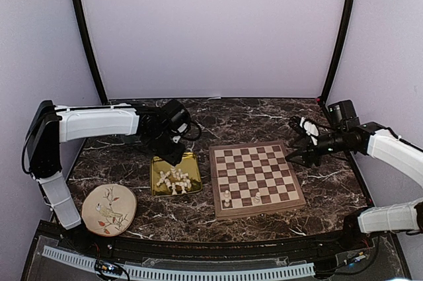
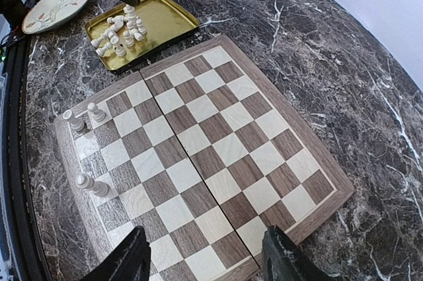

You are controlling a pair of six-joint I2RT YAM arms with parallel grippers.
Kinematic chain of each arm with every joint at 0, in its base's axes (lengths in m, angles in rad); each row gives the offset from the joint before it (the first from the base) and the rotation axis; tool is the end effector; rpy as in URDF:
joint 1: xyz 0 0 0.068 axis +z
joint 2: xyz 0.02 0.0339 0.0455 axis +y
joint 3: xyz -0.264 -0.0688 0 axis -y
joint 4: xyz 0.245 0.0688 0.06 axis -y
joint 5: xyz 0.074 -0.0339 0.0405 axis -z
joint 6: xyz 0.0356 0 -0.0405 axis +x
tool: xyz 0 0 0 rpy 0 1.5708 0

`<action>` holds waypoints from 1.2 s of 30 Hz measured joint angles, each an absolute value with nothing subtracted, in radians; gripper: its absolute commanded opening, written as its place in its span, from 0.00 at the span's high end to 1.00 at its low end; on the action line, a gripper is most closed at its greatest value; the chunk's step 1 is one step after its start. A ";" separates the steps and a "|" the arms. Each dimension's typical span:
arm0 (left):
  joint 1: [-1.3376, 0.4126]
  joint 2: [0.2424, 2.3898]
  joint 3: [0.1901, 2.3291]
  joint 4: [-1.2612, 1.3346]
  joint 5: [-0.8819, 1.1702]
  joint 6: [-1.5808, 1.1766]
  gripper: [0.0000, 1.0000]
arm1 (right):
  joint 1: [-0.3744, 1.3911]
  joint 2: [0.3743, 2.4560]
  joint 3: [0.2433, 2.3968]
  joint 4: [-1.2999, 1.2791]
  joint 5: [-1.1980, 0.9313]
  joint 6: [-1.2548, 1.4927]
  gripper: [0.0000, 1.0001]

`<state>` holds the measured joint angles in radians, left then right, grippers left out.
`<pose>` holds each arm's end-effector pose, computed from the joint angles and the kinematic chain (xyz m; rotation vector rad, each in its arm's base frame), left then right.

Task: Set up the chess pieces on the board
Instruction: Pick up the king from the storage box.

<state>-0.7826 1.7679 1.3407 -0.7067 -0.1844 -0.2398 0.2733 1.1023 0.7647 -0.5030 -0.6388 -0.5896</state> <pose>0.2639 -0.2532 0.2267 0.6633 2.5883 -0.0747 0.2064 0.0799 0.2481 -1.2065 1.9365 0.6030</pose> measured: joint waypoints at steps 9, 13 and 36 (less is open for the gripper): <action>-0.777 1.874 1.409 -0.772 -0.148 -0.228 0.57 | 0.261 1.094 0.752 -0.484 -0.635 -0.590 0.42; -0.777 1.874 1.409 -0.801 -0.132 -0.228 0.62 | 0.255 1.093 0.748 -0.479 -0.633 -0.590 0.42; -0.777 1.906 1.402 -0.838 -0.131 -0.205 0.78 | 0.235 1.077 0.740 -0.467 -0.611 -0.592 0.42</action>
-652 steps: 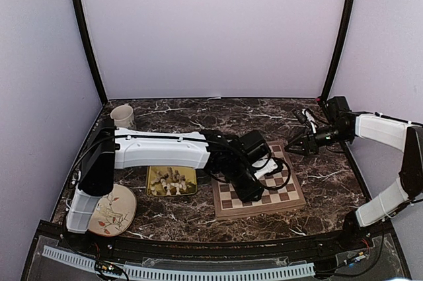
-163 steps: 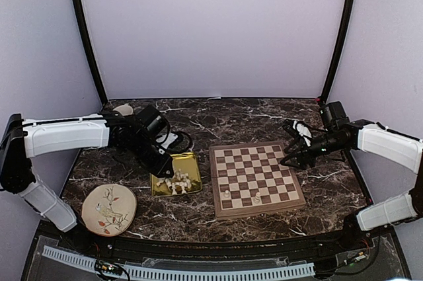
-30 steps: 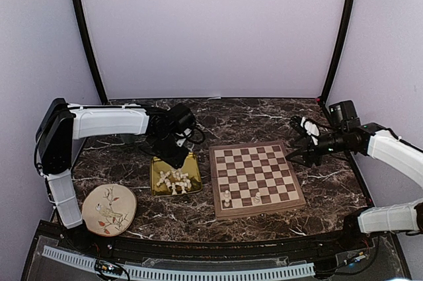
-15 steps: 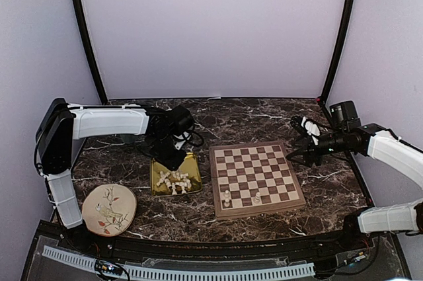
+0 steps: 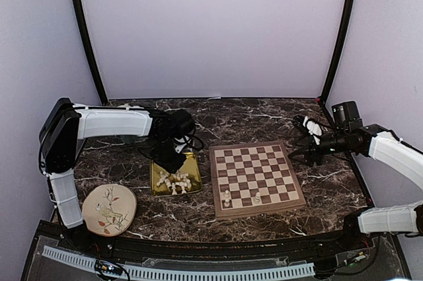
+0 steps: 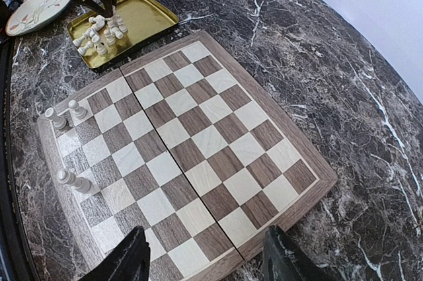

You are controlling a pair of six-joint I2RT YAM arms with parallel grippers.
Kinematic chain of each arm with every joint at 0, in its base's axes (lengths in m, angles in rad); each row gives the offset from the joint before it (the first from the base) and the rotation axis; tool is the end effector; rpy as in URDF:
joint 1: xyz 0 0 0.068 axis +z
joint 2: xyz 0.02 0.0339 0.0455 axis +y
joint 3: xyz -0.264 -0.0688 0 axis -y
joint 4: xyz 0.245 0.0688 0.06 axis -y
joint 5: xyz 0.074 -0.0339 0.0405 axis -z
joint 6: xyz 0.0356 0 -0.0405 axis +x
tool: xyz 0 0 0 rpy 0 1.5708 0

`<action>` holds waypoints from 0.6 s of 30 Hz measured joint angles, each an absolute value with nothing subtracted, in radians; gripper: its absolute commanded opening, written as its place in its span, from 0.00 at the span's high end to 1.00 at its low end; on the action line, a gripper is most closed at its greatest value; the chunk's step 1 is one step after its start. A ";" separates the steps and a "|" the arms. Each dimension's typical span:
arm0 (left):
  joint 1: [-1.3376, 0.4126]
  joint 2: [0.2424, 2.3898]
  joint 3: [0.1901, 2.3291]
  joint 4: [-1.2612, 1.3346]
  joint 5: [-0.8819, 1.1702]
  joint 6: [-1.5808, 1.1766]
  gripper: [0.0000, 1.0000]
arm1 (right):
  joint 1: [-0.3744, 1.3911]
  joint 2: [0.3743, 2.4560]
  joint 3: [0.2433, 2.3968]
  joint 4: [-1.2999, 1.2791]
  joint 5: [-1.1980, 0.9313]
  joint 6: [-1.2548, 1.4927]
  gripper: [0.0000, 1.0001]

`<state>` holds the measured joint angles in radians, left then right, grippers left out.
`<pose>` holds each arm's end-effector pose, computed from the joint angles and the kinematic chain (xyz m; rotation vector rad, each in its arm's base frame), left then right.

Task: Set up the chess pieces on the board
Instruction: Pick up the king from the storage box.

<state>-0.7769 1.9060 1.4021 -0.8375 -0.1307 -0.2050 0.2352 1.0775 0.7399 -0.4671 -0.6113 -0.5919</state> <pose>0.2708 -0.2597 0.1906 0.7910 2.7674 0.0098 0.2068 0.0706 0.2472 -1.1596 1.9344 0.5348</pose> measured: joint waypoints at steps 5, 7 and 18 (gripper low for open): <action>-0.777 1.908 1.402 -0.837 -0.126 -0.200 0.87 | 0.234 1.077 0.740 -0.467 -0.610 -0.594 0.42; -0.777 1.908 1.402 -0.837 -0.126 -0.195 0.90 | 0.234 1.077 0.740 -0.467 -0.609 -0.594 0.42; -0.777 1.908 1.406 -0.836 -0.162 -0.193 0.96 | 0.234 1.078 0.739 -0.467 -0.607 -0.594 0.42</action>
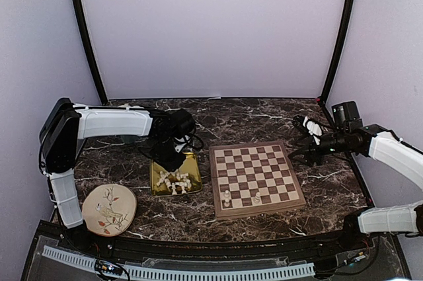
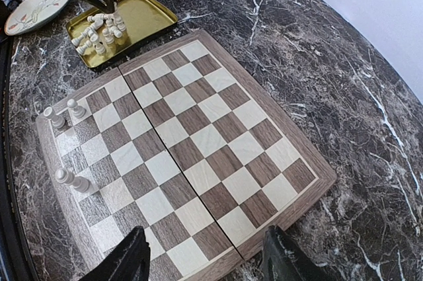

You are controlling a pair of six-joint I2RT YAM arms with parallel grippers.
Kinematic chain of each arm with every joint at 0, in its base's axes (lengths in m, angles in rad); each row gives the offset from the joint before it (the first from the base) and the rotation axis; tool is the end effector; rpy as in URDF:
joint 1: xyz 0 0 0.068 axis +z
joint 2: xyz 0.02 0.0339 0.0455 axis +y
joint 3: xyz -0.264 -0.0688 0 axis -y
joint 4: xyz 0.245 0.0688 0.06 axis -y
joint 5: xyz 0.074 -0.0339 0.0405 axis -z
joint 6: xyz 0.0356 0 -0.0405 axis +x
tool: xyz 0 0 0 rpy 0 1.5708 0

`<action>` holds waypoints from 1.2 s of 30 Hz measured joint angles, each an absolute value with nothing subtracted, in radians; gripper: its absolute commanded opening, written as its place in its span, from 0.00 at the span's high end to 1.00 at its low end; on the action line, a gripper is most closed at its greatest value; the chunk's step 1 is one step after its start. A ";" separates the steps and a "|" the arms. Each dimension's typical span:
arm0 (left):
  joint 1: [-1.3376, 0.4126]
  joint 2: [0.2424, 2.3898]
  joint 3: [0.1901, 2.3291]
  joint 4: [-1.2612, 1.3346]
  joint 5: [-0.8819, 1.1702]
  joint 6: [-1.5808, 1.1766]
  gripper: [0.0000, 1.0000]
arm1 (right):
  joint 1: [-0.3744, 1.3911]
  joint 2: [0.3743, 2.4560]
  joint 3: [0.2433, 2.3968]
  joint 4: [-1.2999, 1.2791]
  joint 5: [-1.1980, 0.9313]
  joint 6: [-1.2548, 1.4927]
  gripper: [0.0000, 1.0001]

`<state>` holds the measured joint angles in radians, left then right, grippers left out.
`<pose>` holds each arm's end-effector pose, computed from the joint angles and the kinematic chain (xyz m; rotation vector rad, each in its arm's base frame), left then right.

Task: Set up the chess pieces on the board
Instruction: Pick up the king from the storage box, then place the king at c1.

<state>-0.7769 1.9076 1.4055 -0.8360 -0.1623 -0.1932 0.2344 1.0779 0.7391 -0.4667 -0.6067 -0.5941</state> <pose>0.2722 -0.2595 0.1912 0.7969 2.7472 0.0499 0.2070 0.0703 0.2468 -1.1597 1.9365 0.5284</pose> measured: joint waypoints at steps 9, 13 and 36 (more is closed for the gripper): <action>-0.776 1.905 1.406 -0.822 -0.196 -0.194 0.97 | 0.231 1.078 0.738 -0.466 -0.604 -0.594 0.42; -0.775 1.884 1.403 -0.791 -0.192 -0.194 0.97 | 0.231 1.078 0.738 -0.464 -0.601 -0.594 0.42; -0.991 1.895 1.801 -0.812 -0.146 -0.094 0.93 | 0.220 1.081 0.733 -0.453 -0.577 -0.594 0.42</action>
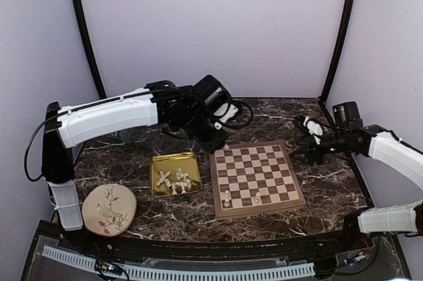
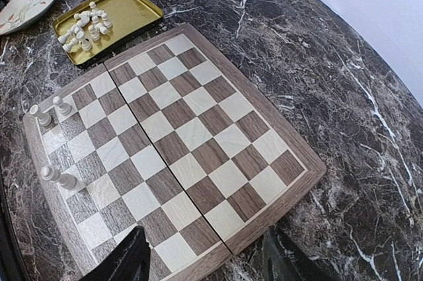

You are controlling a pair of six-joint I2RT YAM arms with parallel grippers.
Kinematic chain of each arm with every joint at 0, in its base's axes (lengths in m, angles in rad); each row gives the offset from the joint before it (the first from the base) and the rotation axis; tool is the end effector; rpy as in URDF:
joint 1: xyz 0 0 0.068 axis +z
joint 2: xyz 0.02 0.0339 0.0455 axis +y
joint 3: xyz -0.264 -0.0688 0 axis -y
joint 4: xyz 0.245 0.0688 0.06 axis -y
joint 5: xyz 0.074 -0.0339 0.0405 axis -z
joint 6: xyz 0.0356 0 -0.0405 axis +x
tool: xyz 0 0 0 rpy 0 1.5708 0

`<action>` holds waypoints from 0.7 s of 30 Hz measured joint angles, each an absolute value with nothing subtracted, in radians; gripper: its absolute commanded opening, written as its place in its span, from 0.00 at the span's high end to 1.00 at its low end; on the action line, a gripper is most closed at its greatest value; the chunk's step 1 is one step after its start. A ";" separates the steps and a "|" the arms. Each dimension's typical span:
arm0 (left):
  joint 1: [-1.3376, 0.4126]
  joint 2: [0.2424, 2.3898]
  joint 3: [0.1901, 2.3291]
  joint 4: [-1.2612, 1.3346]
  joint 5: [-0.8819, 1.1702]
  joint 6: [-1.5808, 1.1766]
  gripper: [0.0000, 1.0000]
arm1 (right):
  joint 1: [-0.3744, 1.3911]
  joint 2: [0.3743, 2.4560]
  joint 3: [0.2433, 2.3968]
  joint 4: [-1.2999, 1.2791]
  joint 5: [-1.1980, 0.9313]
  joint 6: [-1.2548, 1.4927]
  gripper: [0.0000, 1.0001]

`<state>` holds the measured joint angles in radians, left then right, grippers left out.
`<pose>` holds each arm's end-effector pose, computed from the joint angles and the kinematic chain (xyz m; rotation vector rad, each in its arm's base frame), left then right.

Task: Set up the chess pieces on the board
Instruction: Place the king at c1.

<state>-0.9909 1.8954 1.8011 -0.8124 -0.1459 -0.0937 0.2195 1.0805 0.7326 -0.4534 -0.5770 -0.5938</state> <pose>0.2351 -0.3494 0.3144 1.0215 2.2667 -0.2867 0.2092 0.0666 0.2447 -1.1359 1.9554 0.4855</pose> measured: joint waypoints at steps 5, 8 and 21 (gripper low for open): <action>-1.131 1.964 1.874 -0.810 -0.084 -0.007 0.93 | 0.215 1.086 0.733 -0.448 -0.570 -0.593 0.42; -1.186 2.016 1.874 -0.818 -0.073 0.039 0.93 | 0.210 1.085 0.732 -0.448 -0.570 -0.593 0.42; -1.257 2.122 1.875 -0.818 -0.089 0.078 0.93 | 0.200 1.063 0.729 -0.447 -0.552 -0.594 0.42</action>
<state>-1.2568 2.1223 1.8751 -0.8185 -0.0891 0.0784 0.2001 1.0634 0.7288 -0.4465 -0.5522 -0.5938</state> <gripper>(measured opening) 0.157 0.582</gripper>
